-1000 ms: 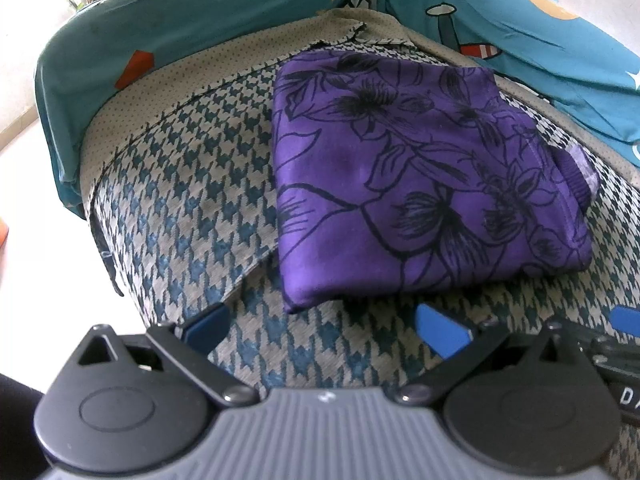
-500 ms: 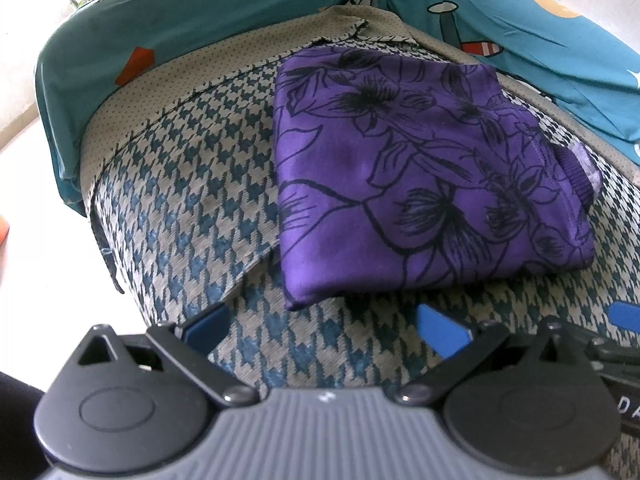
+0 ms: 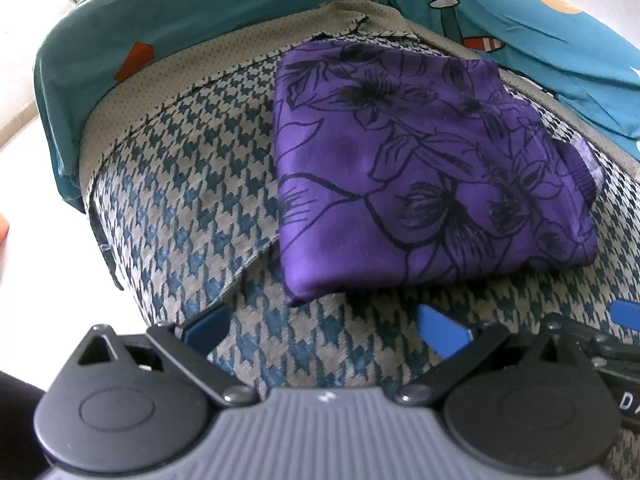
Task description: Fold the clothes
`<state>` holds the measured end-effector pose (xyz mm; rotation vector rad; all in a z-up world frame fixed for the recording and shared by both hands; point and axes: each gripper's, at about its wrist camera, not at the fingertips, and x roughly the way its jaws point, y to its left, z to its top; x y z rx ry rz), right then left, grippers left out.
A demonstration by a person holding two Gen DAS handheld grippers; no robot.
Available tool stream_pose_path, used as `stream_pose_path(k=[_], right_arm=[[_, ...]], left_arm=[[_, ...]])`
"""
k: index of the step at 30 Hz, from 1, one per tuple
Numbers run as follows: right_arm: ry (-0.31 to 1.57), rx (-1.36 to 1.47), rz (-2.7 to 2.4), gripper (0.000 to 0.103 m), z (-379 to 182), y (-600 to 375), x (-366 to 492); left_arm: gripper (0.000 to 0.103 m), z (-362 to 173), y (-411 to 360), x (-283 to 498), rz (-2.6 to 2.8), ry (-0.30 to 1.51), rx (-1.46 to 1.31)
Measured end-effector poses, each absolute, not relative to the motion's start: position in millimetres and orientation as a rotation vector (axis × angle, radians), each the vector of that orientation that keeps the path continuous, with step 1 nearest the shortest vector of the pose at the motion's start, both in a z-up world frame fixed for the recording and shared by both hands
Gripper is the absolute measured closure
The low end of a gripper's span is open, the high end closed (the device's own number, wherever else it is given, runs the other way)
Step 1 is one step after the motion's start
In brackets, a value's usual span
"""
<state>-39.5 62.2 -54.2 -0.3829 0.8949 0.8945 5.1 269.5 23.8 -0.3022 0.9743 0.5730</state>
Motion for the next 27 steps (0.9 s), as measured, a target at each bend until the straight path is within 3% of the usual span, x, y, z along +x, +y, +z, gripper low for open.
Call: stream_pose_path(k=[27], right_arm=[[0.908, -0.386, 0.888, 0.024, -57.7, 65.6, -38.5]], left_arm=[[0.0, 19.1, 270.6, 5.5, 0.582, 0.989, -0.312]])
